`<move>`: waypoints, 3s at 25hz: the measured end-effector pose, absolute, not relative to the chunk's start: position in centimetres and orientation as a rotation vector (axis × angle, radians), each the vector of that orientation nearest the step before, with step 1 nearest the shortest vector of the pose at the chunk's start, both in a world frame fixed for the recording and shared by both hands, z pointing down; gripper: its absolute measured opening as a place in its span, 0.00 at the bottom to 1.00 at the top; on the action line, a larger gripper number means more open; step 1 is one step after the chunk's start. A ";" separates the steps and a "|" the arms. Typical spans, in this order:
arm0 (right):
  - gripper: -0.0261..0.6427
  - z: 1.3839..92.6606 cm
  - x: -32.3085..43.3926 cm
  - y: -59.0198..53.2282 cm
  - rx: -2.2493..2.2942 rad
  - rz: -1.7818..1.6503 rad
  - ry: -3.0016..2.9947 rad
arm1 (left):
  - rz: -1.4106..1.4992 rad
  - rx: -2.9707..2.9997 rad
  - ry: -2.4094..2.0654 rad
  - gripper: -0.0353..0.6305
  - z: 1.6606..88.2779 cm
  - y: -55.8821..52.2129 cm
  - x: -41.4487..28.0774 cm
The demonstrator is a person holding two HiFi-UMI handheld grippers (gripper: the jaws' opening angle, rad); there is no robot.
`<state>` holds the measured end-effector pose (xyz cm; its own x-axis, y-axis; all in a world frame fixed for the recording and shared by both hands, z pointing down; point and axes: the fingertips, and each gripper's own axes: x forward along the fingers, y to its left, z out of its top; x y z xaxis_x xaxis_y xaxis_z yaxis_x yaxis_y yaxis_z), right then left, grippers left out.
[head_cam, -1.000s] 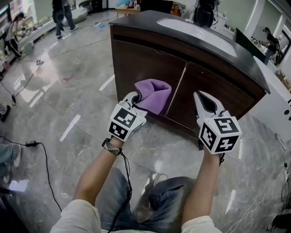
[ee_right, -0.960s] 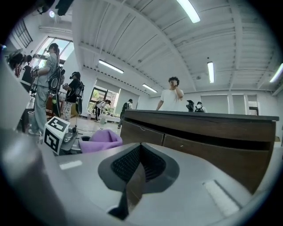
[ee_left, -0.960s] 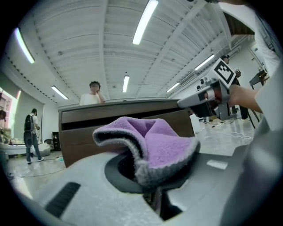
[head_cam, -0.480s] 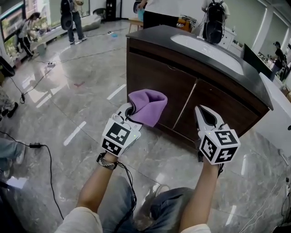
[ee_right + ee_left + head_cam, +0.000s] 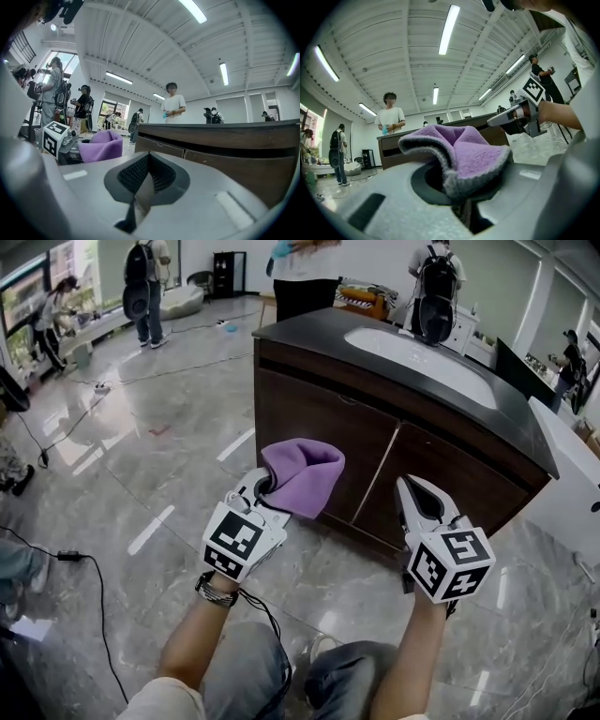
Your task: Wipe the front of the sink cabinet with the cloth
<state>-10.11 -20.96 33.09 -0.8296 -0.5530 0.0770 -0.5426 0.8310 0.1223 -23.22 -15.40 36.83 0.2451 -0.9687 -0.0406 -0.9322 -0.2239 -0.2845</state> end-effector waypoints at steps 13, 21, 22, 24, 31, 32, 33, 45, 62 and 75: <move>0.05 24.5 -12.4 -26.2 0.719 -0.229 -2.899 | -0.152 -2.300 1.813 0.12 28.8 -20.4 -24.8; 0.05 7.8 -12.5 -27.8 0.664 -0.230 -2.880 | -0.156 -2.267 1.895 0.12 11.2 -21.4 -26.0; 0.05 5.8 -12.4 -28.1 0.666 -0.222 -2.881 | -0.156 -2.257 1.909 0.12 9.0 -21.5 -26.5; 0.05 1.9 -12.1 -28.5 0.676 -0.213 -2.877 | -0.161 -2.230 1.935 0.12 4.7 -21.3 -27.5; 0.05 -10.3 -11.6 -27.9 0.677 -0.213 -2.876 | -0.159 -2.193 1.978 0.12 -8.3 -19.8 -28.5; 0.05 -11.7 -11.6 -27.3 0.667 -0.214 -2.881 | -0.164 -2.192 1.978 0.12 -9.9 -19.4 -28.2; 0.05 -13.1 -11.5 -26.7 0.658 -0.216 -2.886 | -0.172 -2.192 1.976 0.12 -11.3 -18.9 -27.9; 0.05 -21.2 -8.2 -16.0 0.565 -0.177 -2.931 | -0.146 -2.173 1.996 0.12 -21.1 -8.5 -23.0; 0.05 -22.6 -4.5 -7.0 0.490 -0.240 -2.901 | -0.192 -2.173 1.943 0.12 -22.9 -0.6 -16.4; 0.05 -22.8 -4.9 -6.9 0.512 -0.263 -2.891 | -0.197 -2.192 1.944 0.12 -22.4 -0.3 -16.5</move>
<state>-4.93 -6.86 -22.81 -0.9215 -0.3544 0.1586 -0.3200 0.9246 0.2068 -16.51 -0.32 -22.43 0.1237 -0.9917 -0.0358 -0.9643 -0.1116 -0.2403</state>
